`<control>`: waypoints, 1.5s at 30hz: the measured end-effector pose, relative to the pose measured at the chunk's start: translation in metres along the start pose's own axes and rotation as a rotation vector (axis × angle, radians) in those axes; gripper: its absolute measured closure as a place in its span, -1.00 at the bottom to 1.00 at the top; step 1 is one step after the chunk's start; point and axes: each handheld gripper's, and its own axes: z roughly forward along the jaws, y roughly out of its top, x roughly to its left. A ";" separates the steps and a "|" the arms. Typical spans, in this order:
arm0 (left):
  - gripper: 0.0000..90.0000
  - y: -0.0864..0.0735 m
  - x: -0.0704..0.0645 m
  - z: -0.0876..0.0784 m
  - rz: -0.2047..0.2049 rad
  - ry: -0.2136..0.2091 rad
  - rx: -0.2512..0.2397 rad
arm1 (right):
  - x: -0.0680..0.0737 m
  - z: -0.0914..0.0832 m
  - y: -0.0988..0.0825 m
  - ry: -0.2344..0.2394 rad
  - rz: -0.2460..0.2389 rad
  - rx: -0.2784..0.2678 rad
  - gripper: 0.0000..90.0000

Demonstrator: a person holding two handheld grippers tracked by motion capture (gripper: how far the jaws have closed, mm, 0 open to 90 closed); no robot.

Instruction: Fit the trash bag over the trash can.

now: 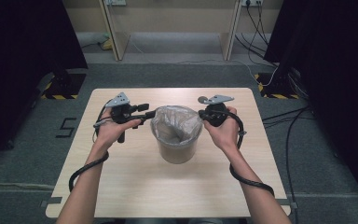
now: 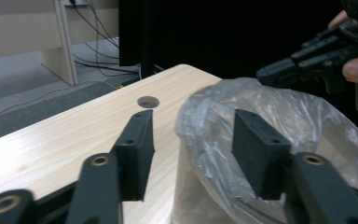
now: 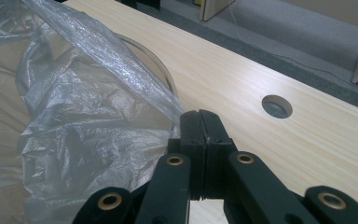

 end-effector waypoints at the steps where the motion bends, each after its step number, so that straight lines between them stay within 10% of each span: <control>1: 0.22 0.000 -0.001 0.003 0.007 -0.003 0.013 | 0.000 0.000 0.000 0.000 0.000 0.000 0.99; 14: 0.98 0.002 0.008 0.027 -0.056 0.007 0.067 | 0.000 -0.001 -0.003 0.006 0.001 -0.005 0.98; 32: 0.84 0.006 0.014 0.042 -0.041 0.035 0.049 | 0.002 -0.011 -0.011 0.017 -0.008 0.008 0.90; 45: 0.78 0.008 0.010 0.046 -0.025 0.035 0.047 | 0.006 -0.017 0.018 0.036 -0.077 -0.070 0.50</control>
